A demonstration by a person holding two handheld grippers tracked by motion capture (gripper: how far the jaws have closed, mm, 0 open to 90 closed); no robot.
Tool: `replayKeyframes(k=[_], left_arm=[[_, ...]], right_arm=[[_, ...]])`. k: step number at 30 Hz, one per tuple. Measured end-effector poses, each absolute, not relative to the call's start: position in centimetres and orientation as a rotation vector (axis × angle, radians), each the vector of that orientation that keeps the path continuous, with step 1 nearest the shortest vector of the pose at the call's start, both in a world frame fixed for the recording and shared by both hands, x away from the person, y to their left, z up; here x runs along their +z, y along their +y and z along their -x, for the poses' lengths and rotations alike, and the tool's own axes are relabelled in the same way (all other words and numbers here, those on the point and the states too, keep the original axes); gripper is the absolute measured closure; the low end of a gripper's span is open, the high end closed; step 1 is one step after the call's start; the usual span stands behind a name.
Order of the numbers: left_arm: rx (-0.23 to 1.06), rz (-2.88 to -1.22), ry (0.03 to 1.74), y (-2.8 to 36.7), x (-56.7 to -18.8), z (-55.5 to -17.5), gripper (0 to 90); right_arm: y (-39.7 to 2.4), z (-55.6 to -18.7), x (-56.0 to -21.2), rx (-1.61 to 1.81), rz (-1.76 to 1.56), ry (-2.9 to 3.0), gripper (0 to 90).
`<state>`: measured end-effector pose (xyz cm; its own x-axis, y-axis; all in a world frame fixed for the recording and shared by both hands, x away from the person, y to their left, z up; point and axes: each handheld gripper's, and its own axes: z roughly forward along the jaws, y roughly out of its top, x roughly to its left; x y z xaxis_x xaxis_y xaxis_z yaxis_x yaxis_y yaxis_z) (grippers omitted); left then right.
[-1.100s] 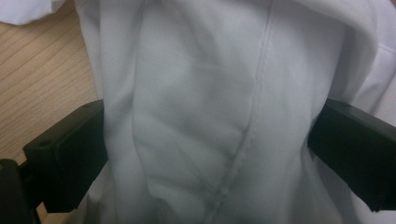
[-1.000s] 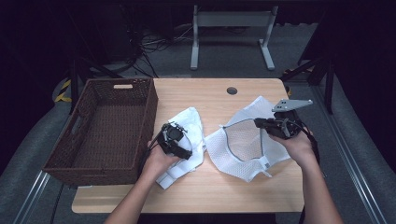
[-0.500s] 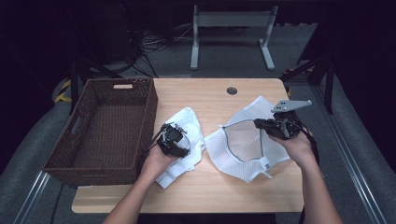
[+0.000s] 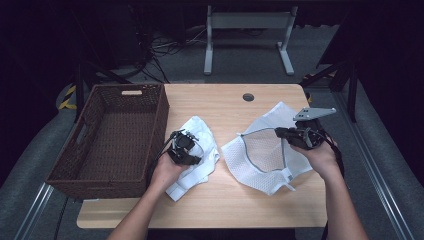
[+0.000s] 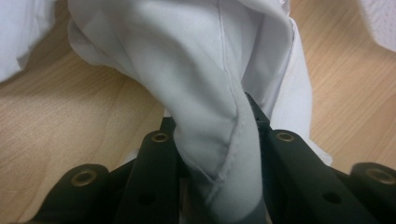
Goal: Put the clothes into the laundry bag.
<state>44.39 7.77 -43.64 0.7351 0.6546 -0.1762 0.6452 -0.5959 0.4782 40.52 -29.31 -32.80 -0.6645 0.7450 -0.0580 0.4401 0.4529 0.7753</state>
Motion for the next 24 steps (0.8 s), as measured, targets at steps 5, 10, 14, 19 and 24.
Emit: replayKeyframes(k=[5,10,14,19,24], left_arm=[[0.012,-2.403,0.938,7.4,-42.4,-43.8,74.5],[0.005,-2.387,0.894,7.3,-40.9,-43.1,74.4],[0.011,-2.389,0.860,7.4,-39.9,-42.7,74.4],[-0.003,-2.373,0.831,7.8,-38.8,-42.2,74.4],[-0.020,-2.352,0.793,7.9,-37.9,-41.6,74.3]], right_arm=[[-29.8,-40.7,-32.9,1.060,-1.012,2.311,86.8],[-30.2,-40.7,-33.0,1.061,-1.022,2.303,86.8],[-30.4,-40.8,-33.2,1.059,-1.034,2.300,86.8],[-30.2,-41.1,-33.7,1.049,-1.044,2.302,86.8],[-30.1,-41.6,-34.1,1.047,-1.063,2.301,86.8]])
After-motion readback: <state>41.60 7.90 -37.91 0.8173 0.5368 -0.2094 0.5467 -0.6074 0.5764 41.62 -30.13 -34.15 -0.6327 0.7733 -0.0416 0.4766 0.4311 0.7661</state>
